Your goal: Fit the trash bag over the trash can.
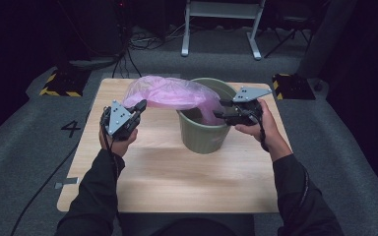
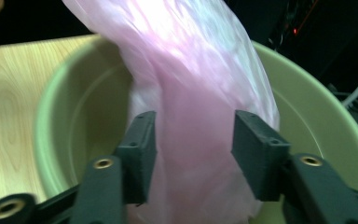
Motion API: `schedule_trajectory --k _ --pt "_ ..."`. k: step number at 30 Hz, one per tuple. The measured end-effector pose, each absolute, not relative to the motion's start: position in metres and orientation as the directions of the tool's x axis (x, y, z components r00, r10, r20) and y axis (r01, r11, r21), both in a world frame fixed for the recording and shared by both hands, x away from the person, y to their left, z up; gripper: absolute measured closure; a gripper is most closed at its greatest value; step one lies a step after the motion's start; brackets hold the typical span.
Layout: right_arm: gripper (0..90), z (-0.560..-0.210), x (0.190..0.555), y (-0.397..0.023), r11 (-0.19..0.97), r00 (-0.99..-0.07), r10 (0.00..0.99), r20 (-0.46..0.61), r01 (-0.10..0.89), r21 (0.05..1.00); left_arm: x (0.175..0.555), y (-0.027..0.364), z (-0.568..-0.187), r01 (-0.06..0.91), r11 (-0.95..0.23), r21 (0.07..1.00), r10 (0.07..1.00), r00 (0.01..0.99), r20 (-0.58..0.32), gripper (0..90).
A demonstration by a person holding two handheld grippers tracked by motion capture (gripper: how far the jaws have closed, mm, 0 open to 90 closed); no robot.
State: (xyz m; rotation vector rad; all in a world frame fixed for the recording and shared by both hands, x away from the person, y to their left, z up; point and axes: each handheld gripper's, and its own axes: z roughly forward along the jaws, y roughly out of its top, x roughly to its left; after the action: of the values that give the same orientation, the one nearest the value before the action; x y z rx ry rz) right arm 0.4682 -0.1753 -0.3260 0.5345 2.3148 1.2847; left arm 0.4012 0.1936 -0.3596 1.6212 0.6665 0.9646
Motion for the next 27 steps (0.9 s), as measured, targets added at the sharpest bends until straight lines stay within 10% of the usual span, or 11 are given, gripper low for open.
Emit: schedule_trajectory --k 7,16,27 --pt "26.7 -0.312 0.451 -0.167 0.472 -0.839 0.486 -0.244 0.017 0.881 0.393 0.165 -0.354 -0.089 -0.313 0.945 0.769 0.561 0.308 90.0" --pt "28.5 -0.304 0.431 -0.149 0.51 -0.845 0.413 -0.339 -0.094 0.855 0.387 0.143 -0.356 -0.104 -0.345 0.933 0.721 0.607 0.335 90.0" --pt "84.5 -0.32 0.444 -0.134 0.565 -0.863 0.408 -0.299 -0.018 0.825 0.373 0.131 -0.357 -0.123 -0.33 0.936 0.687 0.649 0.327 90.0"
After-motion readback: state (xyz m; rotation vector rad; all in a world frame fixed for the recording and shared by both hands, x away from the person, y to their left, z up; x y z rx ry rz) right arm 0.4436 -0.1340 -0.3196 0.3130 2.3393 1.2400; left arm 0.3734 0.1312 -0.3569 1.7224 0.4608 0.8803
